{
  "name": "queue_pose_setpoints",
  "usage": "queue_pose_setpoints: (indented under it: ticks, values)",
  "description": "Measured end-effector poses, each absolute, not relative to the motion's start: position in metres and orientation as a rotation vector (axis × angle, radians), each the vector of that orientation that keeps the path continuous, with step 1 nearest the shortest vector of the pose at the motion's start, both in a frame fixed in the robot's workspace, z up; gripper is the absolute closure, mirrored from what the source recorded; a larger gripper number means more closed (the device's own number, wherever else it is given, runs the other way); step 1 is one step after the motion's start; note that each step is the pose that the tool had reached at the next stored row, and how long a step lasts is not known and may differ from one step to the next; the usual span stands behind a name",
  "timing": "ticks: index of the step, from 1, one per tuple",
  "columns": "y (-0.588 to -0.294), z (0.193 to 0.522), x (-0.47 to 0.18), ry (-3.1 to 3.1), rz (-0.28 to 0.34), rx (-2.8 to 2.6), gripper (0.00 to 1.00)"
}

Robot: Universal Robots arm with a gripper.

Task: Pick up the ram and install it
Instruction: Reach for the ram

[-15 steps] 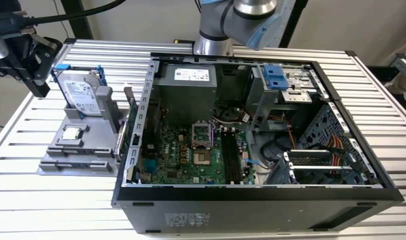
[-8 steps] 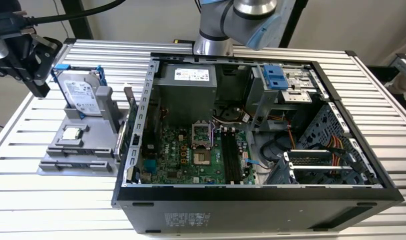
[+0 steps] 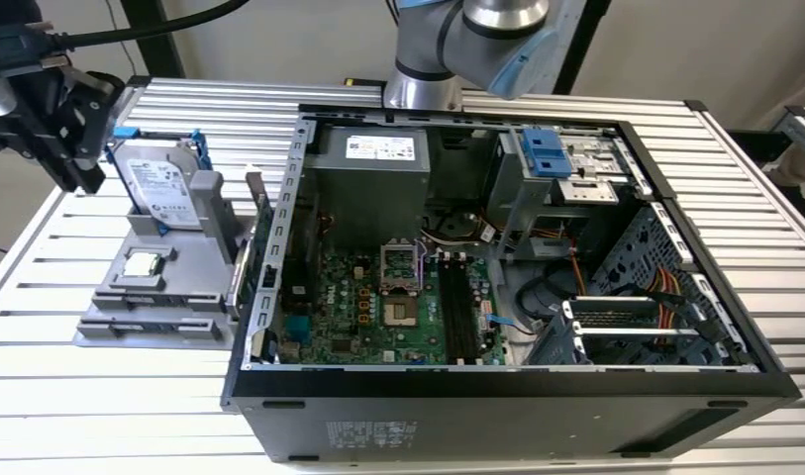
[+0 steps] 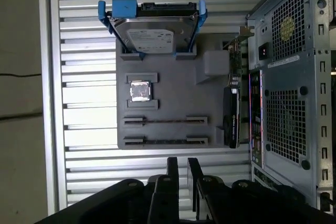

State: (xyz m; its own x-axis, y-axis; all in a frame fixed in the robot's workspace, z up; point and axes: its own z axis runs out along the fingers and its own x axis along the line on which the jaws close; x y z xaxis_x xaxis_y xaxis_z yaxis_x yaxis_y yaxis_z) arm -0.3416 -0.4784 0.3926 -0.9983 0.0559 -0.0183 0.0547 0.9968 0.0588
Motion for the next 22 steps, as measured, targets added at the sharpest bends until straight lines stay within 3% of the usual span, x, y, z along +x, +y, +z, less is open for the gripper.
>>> queue_pose_setpoints:
  ticks: [22]
  values:
    - [-0.4785,0.3926,-0.3418,3.119,0.091,0.079,0.00]
